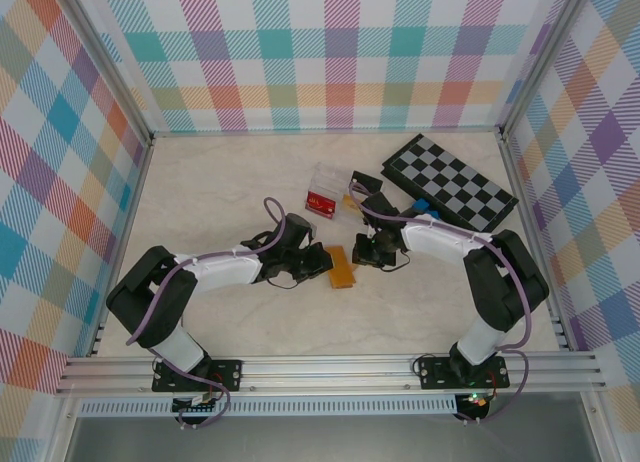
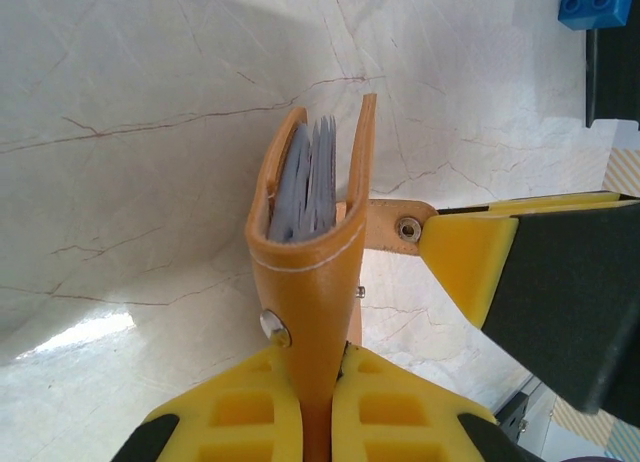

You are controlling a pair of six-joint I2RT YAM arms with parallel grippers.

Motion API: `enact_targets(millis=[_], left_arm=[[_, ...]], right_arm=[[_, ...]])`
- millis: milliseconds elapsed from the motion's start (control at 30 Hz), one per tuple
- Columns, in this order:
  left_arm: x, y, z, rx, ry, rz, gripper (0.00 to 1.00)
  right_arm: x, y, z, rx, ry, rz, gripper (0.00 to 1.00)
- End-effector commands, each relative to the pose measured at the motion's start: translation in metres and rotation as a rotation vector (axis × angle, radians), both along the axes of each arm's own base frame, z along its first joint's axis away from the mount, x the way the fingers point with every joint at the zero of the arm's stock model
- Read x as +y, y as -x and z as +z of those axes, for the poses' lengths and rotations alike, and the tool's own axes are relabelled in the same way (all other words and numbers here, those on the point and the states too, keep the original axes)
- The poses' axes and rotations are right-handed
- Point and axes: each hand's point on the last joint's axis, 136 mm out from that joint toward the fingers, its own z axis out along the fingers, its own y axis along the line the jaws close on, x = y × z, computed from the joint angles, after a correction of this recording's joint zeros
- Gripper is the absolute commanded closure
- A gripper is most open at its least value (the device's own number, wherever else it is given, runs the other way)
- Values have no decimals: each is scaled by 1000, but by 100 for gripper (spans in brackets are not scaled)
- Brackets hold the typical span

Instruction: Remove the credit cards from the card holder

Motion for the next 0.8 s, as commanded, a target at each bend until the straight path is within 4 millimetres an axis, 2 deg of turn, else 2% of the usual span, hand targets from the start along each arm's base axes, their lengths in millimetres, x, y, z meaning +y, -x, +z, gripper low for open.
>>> enact_targets(millis=[0,233,400,500,567,767], left_arm=[[-1,5,8,-8,-38,-27,88],[13,5,5,2,-136,-14,48],[38,2,7,-25,-271,14,18],[51,-2,13,-40,-325,39,6],[59,-3,17,-53,-351,53,0],[90,-6,23,-48,-427,130,0]], right_arm=[[8,-1,2,8,-30,21,73],[11,-3,-12,36,-12,38,73],[15,-4,-13,40,-27,57,75],[16,-4,-13,39,-25,62,76],[17,-5,-13,37,-28,66,78],[26,-4,1,16,-88,101,92]])
